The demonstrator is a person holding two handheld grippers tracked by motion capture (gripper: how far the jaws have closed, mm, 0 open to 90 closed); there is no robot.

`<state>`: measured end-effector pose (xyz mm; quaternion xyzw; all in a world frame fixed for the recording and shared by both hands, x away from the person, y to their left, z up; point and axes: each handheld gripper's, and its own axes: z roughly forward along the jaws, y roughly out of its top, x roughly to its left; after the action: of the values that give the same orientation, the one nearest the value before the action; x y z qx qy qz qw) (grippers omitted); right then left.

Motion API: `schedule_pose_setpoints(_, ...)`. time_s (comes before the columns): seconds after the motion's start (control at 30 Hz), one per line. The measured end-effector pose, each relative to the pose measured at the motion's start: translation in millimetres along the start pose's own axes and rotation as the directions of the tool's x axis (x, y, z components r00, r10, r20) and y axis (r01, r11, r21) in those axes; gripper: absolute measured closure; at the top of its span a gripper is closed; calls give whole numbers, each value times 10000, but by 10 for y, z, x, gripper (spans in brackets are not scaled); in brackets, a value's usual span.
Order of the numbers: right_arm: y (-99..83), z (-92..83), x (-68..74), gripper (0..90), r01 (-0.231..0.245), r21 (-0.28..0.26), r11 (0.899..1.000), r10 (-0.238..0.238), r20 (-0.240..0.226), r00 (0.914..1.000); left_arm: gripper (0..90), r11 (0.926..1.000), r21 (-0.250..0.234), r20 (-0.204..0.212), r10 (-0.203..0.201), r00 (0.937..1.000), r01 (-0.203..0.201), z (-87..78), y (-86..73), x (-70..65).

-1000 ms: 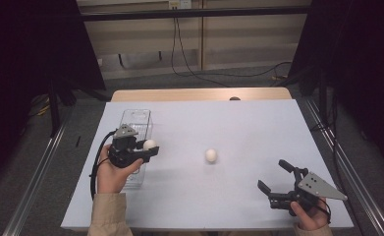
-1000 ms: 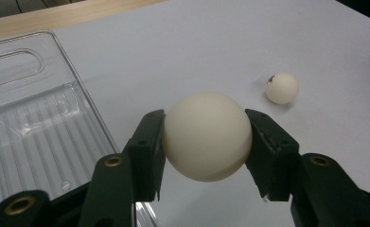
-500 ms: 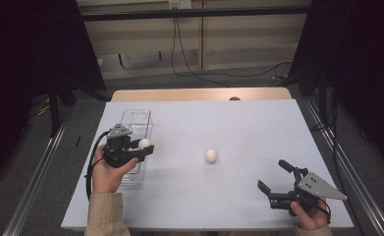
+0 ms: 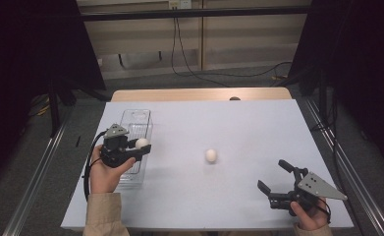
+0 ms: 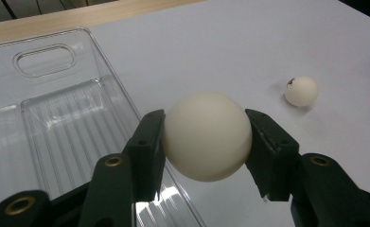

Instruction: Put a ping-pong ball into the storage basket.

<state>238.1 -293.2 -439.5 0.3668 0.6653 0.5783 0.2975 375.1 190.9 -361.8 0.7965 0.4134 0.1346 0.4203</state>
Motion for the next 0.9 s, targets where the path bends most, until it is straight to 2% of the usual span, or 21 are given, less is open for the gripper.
schedule_pose_setpoints(0.9,0,-1,0,18,3,0,10000,-3,-11,10000,510,9998,-111,-292,-165,9994,161,-21,-43,83)
